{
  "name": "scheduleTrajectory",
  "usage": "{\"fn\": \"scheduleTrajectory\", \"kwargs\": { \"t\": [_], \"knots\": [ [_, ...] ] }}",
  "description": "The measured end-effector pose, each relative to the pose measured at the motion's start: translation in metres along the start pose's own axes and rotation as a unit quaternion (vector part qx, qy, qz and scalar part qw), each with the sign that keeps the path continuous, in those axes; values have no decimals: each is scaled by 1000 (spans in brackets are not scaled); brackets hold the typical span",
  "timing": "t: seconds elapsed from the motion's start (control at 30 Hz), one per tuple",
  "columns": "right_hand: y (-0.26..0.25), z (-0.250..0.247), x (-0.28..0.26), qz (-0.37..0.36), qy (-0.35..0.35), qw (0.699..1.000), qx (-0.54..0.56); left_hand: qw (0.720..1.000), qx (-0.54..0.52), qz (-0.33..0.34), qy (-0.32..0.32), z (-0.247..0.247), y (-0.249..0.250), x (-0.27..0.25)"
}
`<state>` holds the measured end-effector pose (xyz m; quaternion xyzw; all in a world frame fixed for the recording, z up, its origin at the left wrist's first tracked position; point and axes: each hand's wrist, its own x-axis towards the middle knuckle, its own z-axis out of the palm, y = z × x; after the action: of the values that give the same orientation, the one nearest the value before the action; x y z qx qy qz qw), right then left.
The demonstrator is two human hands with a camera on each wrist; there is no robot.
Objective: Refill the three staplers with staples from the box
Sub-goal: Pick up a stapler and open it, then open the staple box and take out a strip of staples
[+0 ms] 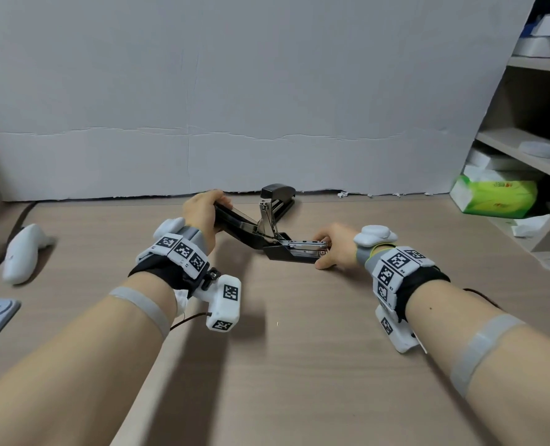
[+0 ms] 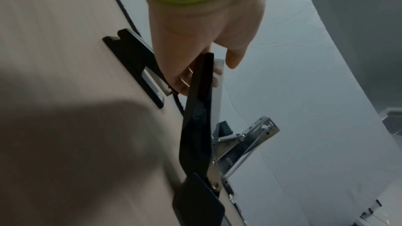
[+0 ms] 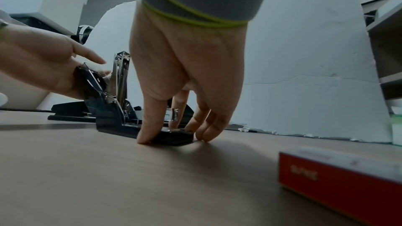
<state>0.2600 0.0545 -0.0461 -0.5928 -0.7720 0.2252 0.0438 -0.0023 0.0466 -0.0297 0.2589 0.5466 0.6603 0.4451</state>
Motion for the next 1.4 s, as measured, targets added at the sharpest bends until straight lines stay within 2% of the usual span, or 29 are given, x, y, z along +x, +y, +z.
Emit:
{"fn": "scheduleTrajectory", "kwargs": {
  "t": [0.13, 0.27, 0.37, 0.43, 0.5, 0.6, 0.67, 0.73, 0.83, 0.97, 1.07, 1.23, 1.3, 1.4],
  "knots": [
    [11, -12, -6, 25, 13, 999, 24, 992, 74, 88, 50, 4, 19, -10],
    [25, -36, -14, 43, 74, 993, 80, 954, 183, 227, 65, 26, 44, -37],
    [40, -56, -32, 72, 132, 984, 99, 916, 228, 330, 24, 59, 48, -68],
    [54, -61, -44, 113, 127, 983, 72, 913, 211, 345, -52, 85, 44, -90],
    [65, -60, -56, 151, 92, 984, 26, 914, 216, 312, -144, 106, 33, -108],
    [77, -47, -68, 177, 26, 984, -23, 913, 236, 214, -257, 129, 3, -121],
    [84, -40, -73, 189, -11, 981, -50, 906, 254, 156, -302, 140, -21, -125],
    [89, -36, -75, 192, -13, 979, -68, 897, 280, 114, -322, 144, -39, -124],
    [83, -38, -77, 162, -2, 986, -33, 898, 294, 62, -322, 146, -57, -115],
    [60, -42, -77, 82, 52, 991, 95, 903, 276, -5, -330, 137, -69, -112],
    [46, -38, -70, 31, 78, 981, 176, 912, 194, -77, -354, 127, -77, -113],
    [35, -31, -55, -10, 86, 961, 263, 943, 125, -72, -299, 117, -76, -95],
    [34, -36, -47, -8, 93, 940, 327, 945, 104, -76, -300, 116, -66, -91],
    [33, -45, -34, -6, 90, 910, 406, 952, 73, -44, -294, 121, -48, -82]
  ]
}}
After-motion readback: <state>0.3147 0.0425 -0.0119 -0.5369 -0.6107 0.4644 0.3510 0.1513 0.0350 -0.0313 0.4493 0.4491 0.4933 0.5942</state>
